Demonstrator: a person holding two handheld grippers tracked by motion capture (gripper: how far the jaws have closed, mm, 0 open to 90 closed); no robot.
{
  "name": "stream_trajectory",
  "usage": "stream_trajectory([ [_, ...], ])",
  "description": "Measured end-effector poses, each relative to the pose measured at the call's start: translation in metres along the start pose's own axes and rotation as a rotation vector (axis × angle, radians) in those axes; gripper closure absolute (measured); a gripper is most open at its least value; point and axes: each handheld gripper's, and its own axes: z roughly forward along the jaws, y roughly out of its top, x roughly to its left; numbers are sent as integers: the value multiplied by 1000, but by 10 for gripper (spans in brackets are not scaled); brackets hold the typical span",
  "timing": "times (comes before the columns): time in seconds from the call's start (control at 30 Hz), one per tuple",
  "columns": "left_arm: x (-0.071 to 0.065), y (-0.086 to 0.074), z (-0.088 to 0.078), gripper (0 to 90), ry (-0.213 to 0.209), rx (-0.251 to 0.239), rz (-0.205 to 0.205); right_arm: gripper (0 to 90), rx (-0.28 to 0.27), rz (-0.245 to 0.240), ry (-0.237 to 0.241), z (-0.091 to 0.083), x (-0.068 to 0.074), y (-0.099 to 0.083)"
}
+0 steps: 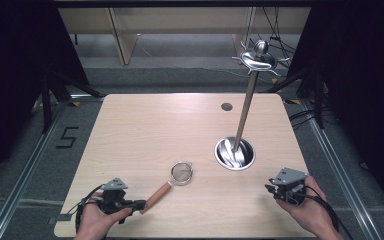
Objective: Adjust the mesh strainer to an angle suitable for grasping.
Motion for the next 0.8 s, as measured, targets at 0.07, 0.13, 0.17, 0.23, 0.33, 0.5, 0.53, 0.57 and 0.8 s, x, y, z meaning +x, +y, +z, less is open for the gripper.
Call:
stream_trajectory([
  [0.07,-9,3,11,894,-7,45,35,720,-4,-3,5,2,-1,2],
  [0.13,-15,7,19,894,-1,111,83,709,-1,-12,9,4,1,2],
  [0.17,-14,9,23,894,6,154,103,706,-4,-27,13,4,1,3],
  [0.23,-12,12,29,895,16,216,112,697,1,-14,18,3,3,3],
  [0.33,-9,16,37,895,32,273,105,688,-9,-8,25,4,5,4],
  [0.5,-3,22,42,895,108,311,69,678,-10,1,30,4,3,3],
  [0.53,-1,23,43,896,116,313,63,676,-7,5,33,3,3,3],
  [0.57,2,25,44,896,128,317,56,672,-7,14,33,3,4,2],
  [0.8,21,40,45,896,203,318,9,655,-14,21,28,2,1,1],
])
